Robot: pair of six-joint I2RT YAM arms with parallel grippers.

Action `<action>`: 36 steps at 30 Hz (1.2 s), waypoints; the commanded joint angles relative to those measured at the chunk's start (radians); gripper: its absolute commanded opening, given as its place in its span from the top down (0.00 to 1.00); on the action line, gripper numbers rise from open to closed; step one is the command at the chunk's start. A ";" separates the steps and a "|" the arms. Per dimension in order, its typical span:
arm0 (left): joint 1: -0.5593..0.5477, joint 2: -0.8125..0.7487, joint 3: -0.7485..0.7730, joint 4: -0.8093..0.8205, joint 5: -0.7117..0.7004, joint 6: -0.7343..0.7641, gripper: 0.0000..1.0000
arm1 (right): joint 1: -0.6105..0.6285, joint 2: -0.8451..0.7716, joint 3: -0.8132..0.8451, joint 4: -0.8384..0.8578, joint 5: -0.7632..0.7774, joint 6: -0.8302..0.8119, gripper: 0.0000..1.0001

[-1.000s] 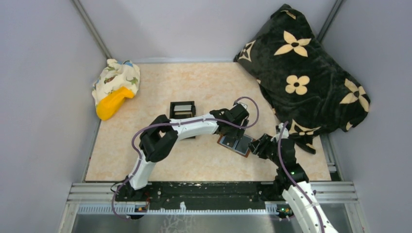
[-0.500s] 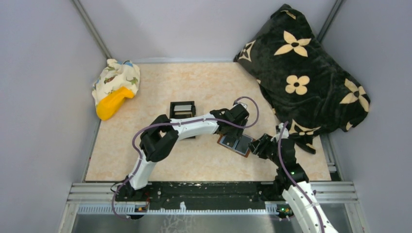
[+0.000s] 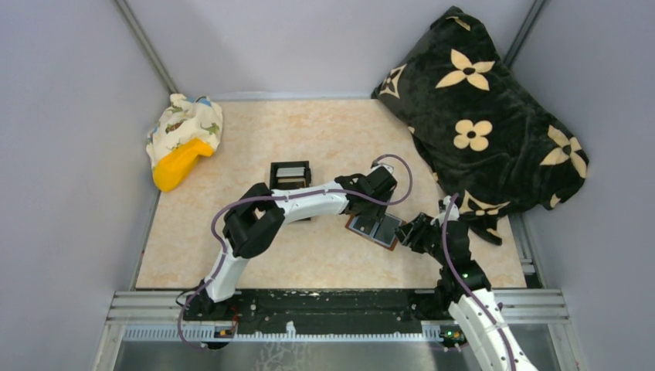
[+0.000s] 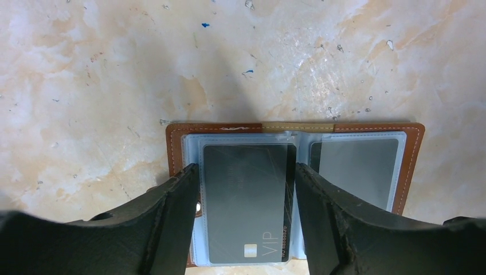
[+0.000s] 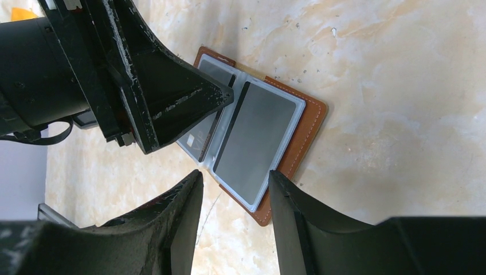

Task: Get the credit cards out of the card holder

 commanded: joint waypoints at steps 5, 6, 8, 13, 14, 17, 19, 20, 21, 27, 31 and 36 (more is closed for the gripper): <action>0.002 0.082 -0.024 -0.036 0.009 0.002 0.35 | 0.006 -0.004 0.022 0.048 -0.005 0.011 0.54; 0.002 0.085 -0.023 -0.038 0.009 0.002 0.35 | 0.006 -0.003 0.022 0.049 -0.004 0.011 0.54; 0.002 0.090 -0.025 -0.041 0.007 0.002 0.31 | 0.006 0.001 0.022 0.052 -0.004 0.011 0.54; 0.002 0.098 -0.032 -0.051 -0.005 0.004 0.29 | 0.006 0.011 0.020 0.063 -0.003 0.010 0.54; 0.002 0.099 -0.035 -0.051 -0.008 0.006 0.29 | 0.006 0.012 0.020 0.064 -0.004 0.010 0.54; 0.002 0.106 -0.037 -0.056 -0.014 0.006 0.30 | 0.007 0.018 0.019 0.071 -0.003 0.010 0.54; 0.002 0.109 -0.042 -0.058 -0.016 0.006 0.32 | 0.006 0.022 0.019 0.074 -0.004 0.008 0.54; 0.002 0.110 -0.045 -0.056 -0.017 0.005 0.33 | 0.006 0.024 0.018 0.077 -0.005 0.009 0.54; 0.002 0.112 -0.049 -0.056 -0.018 0.005 0.35 | 0.006 0.024 0.017 0.079 -0.007 0.009 0.54; 0.002 0.119 -0.065 -0.056 -0.029 0.001 0.41 | 0.006 0.032 0.017 0.089 -0.007 0.008 0.54; 0.002 0.120 -0.065 -0.054 -0.030 -0.002 0.51 | 0.006 0.043 0.013 0.101 -0.016 0.008 0.54; 0.003 0.121 -0.064 -0.044 -0.037 -0.007 0.75 | 0.006 0.065 0.019 0.134 -0.045 0.008 0.54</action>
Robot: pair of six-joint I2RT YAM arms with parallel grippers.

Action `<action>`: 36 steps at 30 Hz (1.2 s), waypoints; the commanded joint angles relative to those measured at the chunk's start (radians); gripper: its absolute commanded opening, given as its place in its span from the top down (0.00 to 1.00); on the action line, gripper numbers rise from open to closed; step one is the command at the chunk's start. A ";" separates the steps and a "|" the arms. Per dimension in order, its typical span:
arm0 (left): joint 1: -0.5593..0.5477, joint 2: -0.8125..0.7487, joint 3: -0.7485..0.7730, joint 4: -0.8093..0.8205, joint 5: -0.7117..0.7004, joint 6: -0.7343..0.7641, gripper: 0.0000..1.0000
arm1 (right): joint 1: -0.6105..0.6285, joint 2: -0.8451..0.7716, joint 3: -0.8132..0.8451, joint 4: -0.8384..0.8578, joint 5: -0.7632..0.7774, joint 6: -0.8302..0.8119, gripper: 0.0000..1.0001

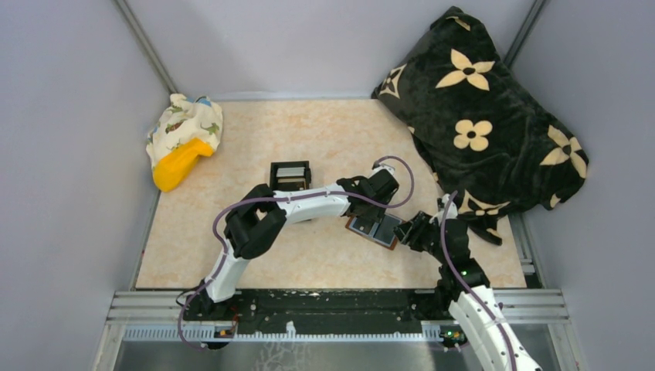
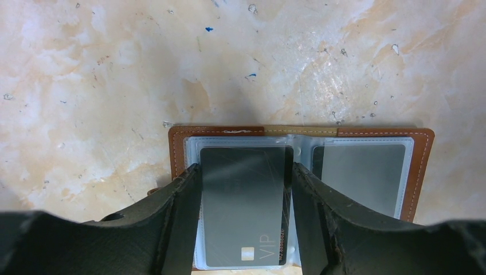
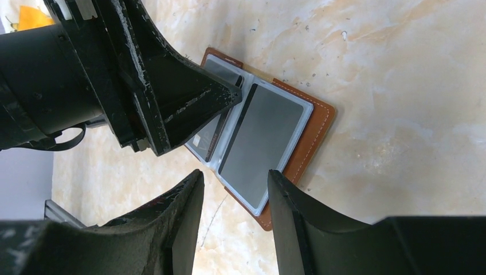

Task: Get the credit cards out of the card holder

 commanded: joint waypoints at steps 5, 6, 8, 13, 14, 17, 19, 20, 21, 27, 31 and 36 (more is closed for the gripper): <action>0.020 0.110 -0.056 -0.045 0.021 -0.036 0.99 | 0.008 0.067 0.056 0.138 -0.089 0.008 0.54; 0.021 0.108 -0.057 -0.039 0.028 -0.040 1.00 | 0.008 0.078 0.062 0.149 -0.093 0.008 0.54; 0.021 0.106 -0.056 -0.034 0.040 -0.044 1.00 | 0.010 0.110 0.072 0.180 -0.107 0.011 0.54; 0.022 0.097 -0.067 -0.016 0.075 -0.050 1.00 | 0.069 0.193 0.068 0.279 -0.086 0.035 0.57; 0.022 0.094 -0.070 -0.013 0.081 -0.050 1.00 | 0.094 0.211 0.065 0.311 -0.068 0.041 0.57; 0.024 0.086 -0.079 0.000 0.101 -0.051 1.00 | 0.161 0.292 0.061 0.398 -0.021 0.055 0.57; 0.025 0.082 -0.084 0.007 0.121 -0.052 1.00 | 0.188 0.373 0.060 0.463 -0.010 0.064 0.57; 0.025 0.080 -0.085 0.011 0.127 -0.052 1.00 | 0.195 0.403 0.060 0.493 -0.008 0.069 0.58; 0.026 0.078 -0.086 0.014 0.131 -0.052 1.00 | 0.196 0.430 0.057 0.520 -0.004 0.073 0.58; 0.031 0.067 -0.102 0.029 0.149 -0.053 1.00 | 0.197 0.545 0.063 0.598 0.026 0.067 0.59; 0.031 0.063 -0.109 0.040 0.165 -0.053 1.00 | 0.197 0.601 0.051 0.665 0.027 0.083 0.60; 0.031 0.061 -0.111 0.043 0.175 -0.054 1.00 | 0.197 0.665 0.043 0.722 0.021 0.096 0.62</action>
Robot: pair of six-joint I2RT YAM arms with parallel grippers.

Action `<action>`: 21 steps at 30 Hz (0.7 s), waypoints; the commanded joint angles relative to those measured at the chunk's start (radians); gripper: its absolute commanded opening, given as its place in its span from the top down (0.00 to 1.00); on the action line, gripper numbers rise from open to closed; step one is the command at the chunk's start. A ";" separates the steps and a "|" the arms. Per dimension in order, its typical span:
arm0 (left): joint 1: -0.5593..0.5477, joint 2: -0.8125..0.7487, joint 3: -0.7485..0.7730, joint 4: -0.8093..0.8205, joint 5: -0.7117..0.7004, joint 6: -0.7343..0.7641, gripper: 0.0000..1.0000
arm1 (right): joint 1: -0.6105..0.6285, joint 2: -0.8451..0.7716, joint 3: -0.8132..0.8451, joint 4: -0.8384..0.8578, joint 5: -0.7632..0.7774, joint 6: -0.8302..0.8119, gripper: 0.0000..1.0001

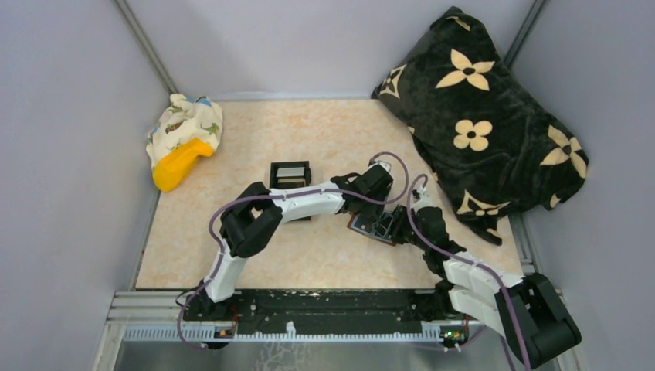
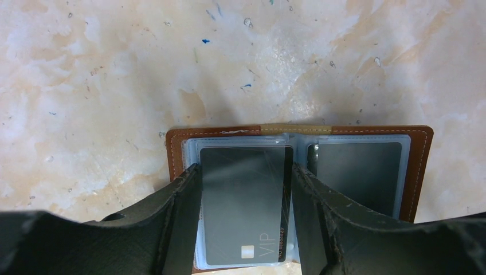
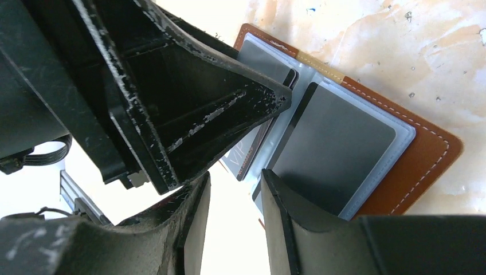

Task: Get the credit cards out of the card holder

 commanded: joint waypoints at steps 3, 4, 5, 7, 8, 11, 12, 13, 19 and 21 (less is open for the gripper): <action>0.005 0.084 -0.063 -0.028 0.095 -0.033 1.00 | 0.010 0.075 0.024 0.161 0.008 0.017 0.62; 0.006 0.083 -0.063 -0.028 0.094 -0.032 1.00 | 0.010 0.086 0.024 0.169 0.006 0.017 0.62; 0.006 0.083 -0.062 -0.029 0.094 -0.032 1.00 | 0.013 0.100 0.025 0.177 0.006 0.013 0.62; 0.005 0.086 -0.060 -0.033 0.091 -0.031 1.00 | 0.022 0.124 0.029 0.186 0.011 0.007 0.62; 0.006 0.086 -0.058 -0.033 0.092 -0.032 1.00 | 0.028 0.138 0.031 0.188 0.015 0.002 0.62; 0.006 0.088 -0.058 -0.031 0.102 -0.030 1.00 | 0.048 0.178 0.054 0.169 0.040 -0.019 0.61; 0.007 0.088 -0.057 -0.031 0.104 -0.031 1.00 | 0.056 0.190 0.062 0.160 0.050 -0.025 0.61; 0.006 0.088 -0.057 -0.030 0.106 -0.031 1.00 | 0.063 0.202 0.069 0.154 0.057 -0.029 0.61; 0.008 0.085 -0.056 -0.032 0.109 -0.025 1.00 | 0.072 0.244 0.066 0.204 0.060 -0.034 0.61; 0.008 0.086 -0.055 -0.032 0.113 -0.024 1.00 | 0.071 0.249 0.056 0.238 0.054 -0.035 0.61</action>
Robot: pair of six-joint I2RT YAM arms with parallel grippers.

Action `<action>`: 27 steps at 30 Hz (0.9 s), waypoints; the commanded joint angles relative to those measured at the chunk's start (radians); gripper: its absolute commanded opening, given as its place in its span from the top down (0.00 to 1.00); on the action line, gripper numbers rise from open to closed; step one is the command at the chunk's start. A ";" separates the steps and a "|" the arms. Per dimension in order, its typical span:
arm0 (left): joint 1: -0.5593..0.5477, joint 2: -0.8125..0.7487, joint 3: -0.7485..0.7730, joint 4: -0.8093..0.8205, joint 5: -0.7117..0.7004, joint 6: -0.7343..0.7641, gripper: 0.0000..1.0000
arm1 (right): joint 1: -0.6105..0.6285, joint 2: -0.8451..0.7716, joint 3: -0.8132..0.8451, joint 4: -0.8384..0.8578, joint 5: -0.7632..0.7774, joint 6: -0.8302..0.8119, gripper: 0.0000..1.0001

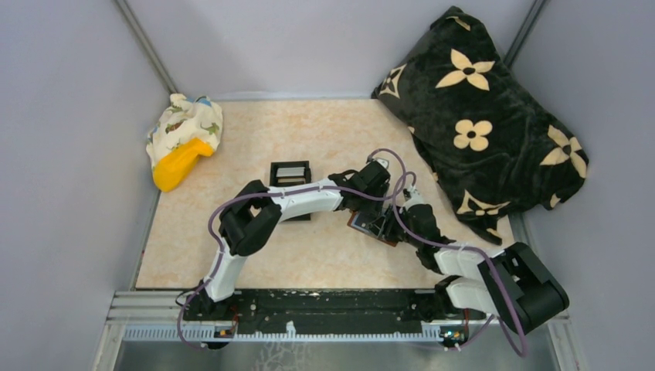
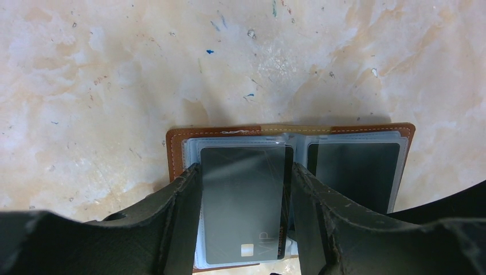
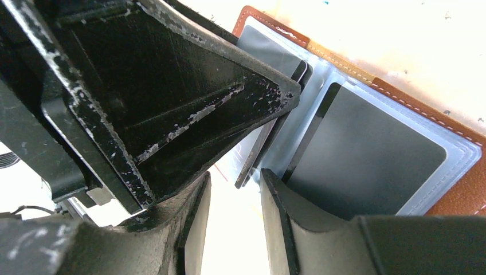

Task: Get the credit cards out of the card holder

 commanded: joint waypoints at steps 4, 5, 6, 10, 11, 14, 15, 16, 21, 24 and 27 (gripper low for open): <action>-0.008 0.091 -0.053 -0.056 0.074 -0.013 1.00 | 0.013 0.026 -0.005 0.177 0.016 -0.016 0.61; -0.008 0.092 -0.053 -0.058 0.073 -0.012 1.00 | 0.013 0.023 -0.011 0.190 0.020 -0.015 0.62; -0.008 0.094 -0.055 -0.058 0.073 -0.011 1.00 | 0.013 0.020 -0.016 0.203 0.025 -0.014 0.62; -0.008 0.095 -0.060 -0.059 0.078 -0.011 1.00 | 0.013 0.019 -0.028 0.257 0.037 -0.014 0.62; -0.008 0.095 -0.060 -0.058 0.079 -0.013 1.00 | 0.013 0.024 -0.028 0.267 0.036 -0.014 0.62; -0.008 0.093 -0.063 -0.060 0.081 -0.013 1.00 | 0.013 0.056 -0.021 0.315 0.022 -0.006 0.62; -0.008 0.090 -0.063 -0.060 0.079 -0.012 1.00 | 0.013 0.074 -0.018 0.331 0.017 -0.002 0.62; -0.008 0.089 -0.064 -0.061 0.079 -0.013 1.00 | 0.013 0.100 -0.016 0.354 0.012 0.005 0.62; -0.008 0.081 -0.067 -0.063 0.078 -0.011 1.00 | 0.012 0.212 -0.036 0.509 -0.010 0.062 0.62; -0.008 0.081 -0.071 -0.061 0.079 -0.012 1.00 | 0.011 0.266 -0.057 0.622 -0.027 0.097 0.63; -0.008 0.085 -0.074 -0.058 0.082 -0.011 1.00 | 0.010 0.292 -0.074 0.701 -0.034 0.123 0.63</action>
